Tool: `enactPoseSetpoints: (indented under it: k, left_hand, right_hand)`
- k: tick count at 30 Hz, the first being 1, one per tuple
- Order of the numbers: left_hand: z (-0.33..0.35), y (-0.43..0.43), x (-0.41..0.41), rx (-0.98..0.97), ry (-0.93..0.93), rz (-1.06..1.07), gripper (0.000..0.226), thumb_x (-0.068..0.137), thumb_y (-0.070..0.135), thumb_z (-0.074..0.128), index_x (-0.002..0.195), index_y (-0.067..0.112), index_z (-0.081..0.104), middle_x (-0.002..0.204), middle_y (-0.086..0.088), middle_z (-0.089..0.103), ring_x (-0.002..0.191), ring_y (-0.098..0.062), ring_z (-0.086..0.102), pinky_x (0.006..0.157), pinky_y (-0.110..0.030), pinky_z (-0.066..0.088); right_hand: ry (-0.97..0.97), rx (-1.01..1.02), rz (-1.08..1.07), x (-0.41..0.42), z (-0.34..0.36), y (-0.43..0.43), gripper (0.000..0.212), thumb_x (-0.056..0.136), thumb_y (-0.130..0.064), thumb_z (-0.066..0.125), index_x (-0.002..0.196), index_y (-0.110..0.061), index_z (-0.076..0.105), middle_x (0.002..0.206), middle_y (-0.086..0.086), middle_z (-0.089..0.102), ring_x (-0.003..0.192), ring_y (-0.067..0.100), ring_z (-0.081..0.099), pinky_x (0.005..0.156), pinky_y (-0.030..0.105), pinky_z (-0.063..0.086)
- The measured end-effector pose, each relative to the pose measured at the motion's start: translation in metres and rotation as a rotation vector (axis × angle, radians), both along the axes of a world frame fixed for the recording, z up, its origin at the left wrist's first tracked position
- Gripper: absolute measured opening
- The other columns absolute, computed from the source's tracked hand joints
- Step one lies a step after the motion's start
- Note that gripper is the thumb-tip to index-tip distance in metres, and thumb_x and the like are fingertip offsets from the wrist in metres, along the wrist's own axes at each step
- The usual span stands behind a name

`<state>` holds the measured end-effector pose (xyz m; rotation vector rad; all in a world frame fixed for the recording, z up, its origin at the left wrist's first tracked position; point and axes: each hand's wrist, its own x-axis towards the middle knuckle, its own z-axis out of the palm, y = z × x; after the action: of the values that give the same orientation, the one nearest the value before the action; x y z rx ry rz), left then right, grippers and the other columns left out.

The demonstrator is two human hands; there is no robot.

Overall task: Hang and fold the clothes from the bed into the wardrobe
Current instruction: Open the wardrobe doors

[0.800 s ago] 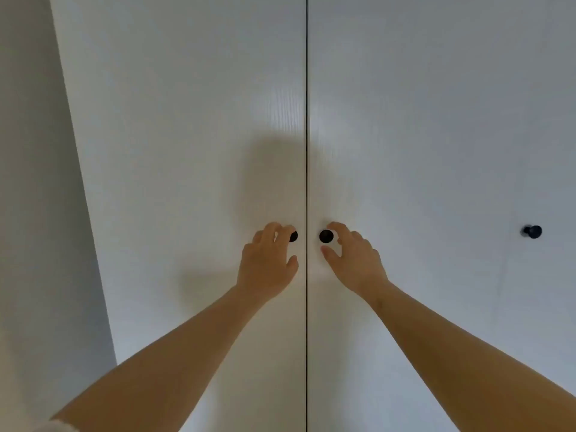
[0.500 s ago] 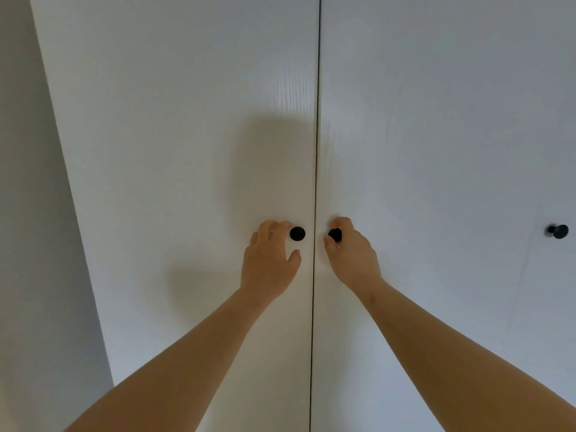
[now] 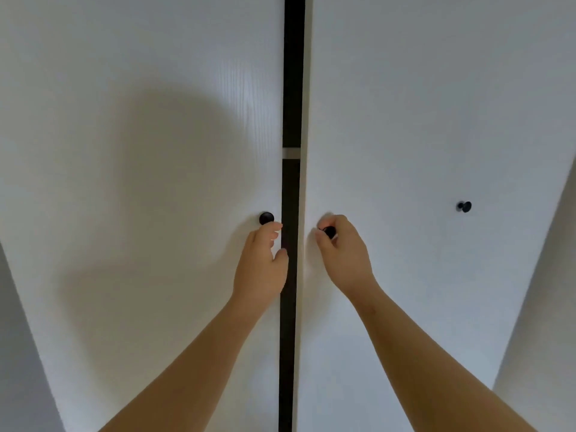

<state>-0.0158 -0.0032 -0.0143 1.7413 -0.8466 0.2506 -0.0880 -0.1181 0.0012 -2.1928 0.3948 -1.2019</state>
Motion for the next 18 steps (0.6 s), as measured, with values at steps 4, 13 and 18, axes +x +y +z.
enactPoseSetpoints:
  k: [4, 13, 18]
  left_hand:
    - [-0.013, -0.01, -0.027, -0.032, 0.108, -0.15, 0.034, 0.096, 0.01, 0.046, 0.118, 0.035, 0.048, 0.109, 0.02, 0.046, 0.093, 0.002, 0.05, 0.08, -0.009, 0.038]
    - [-0.016, -0.049, -0.128, -0.073, 0.176, -0.474, 0.039, 0.09, 0.004, 0.047, 0.089, 0.043, 0.054, 0.094, 0.022, 0.057, 0.094, -0.006, 0.059, 0.08, -0.02, 0.045]
    - [-0.013, -0.087, -0.192, -0.114, 0.233, -0.613, 0.041, 0.09, 0.003, 0.045, 0.087, 0.043, 0.056, 0.094, 0.02, 0.059, 0.09, 0.005, 0.058, 0.074, -0.015, 0.044]
  right_hand:
    - [-0.109, 0.089, -0.02, -0.052, -0.009, 0.004, 0.019, 0.094, -0.027, 0.047, 0.078, -0.036, 0.044, 0.082, -0.019, 0.052, 0.078, -0.006, 0.053, 0.063, 0.003, 0.041]
    - [-0.13, 0.228, -0.068, -0.183, -0.003, -0.015, 0.018, 0.096, -0.025, 0.042, 0.082, -0.031, 0.05, 0.083, -0.02, 0.056, 0.078, -0.001, 0.054, 0.073, 0.016, 0.043]
    - [-0.099, 0.252, -0.127, -0.251, -0.002, -0.045, 0.018, 0.097, -0.02, 0.039, 0.089, -0.029, 0.053, 0.08, -0.025, 0.053, 0.072, -0.007, 0.05, 0.068, 0.015, 0.041]
